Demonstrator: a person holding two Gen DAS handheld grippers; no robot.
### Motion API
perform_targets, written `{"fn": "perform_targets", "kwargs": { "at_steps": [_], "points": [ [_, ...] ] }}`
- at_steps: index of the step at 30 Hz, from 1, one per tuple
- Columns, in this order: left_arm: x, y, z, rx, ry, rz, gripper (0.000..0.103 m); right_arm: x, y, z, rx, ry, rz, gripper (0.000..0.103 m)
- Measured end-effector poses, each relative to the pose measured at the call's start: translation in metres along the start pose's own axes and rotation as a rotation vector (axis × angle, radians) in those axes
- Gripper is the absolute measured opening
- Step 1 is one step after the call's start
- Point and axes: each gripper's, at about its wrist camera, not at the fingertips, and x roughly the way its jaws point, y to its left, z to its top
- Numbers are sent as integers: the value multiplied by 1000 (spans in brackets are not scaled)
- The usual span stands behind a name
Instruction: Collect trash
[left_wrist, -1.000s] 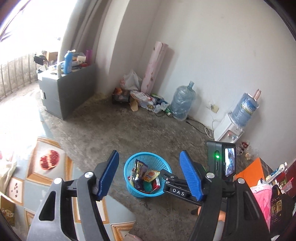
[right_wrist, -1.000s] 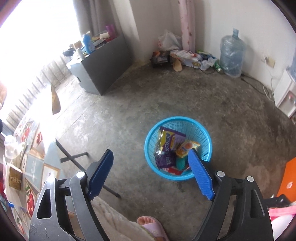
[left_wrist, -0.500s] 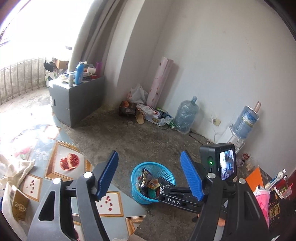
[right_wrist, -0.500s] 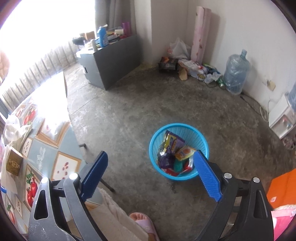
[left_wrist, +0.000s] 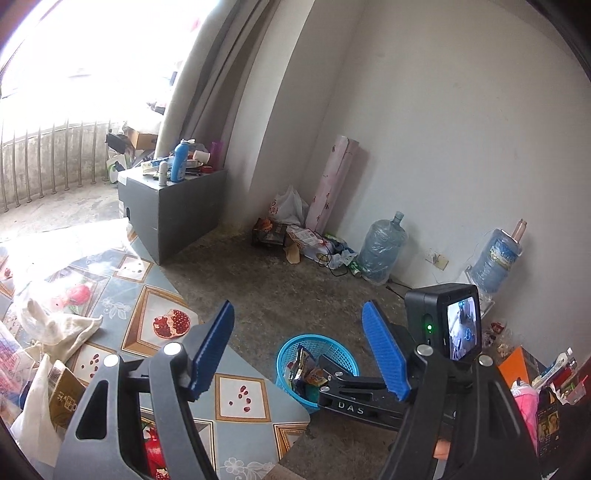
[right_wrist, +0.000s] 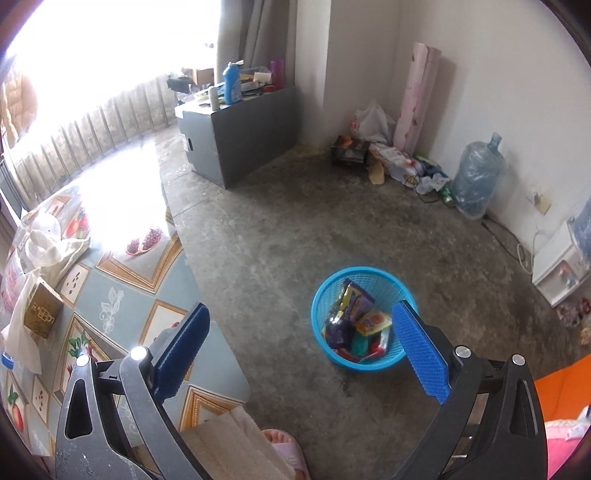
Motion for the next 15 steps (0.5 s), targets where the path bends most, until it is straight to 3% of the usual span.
{"fn": "perform_targets", "kwargs": {
  "at_steps": [15],
  "points": [
    [0,3,-1,-4,3,-2,70,1,4,0,-20,-3,-20,95]
  ]
}}
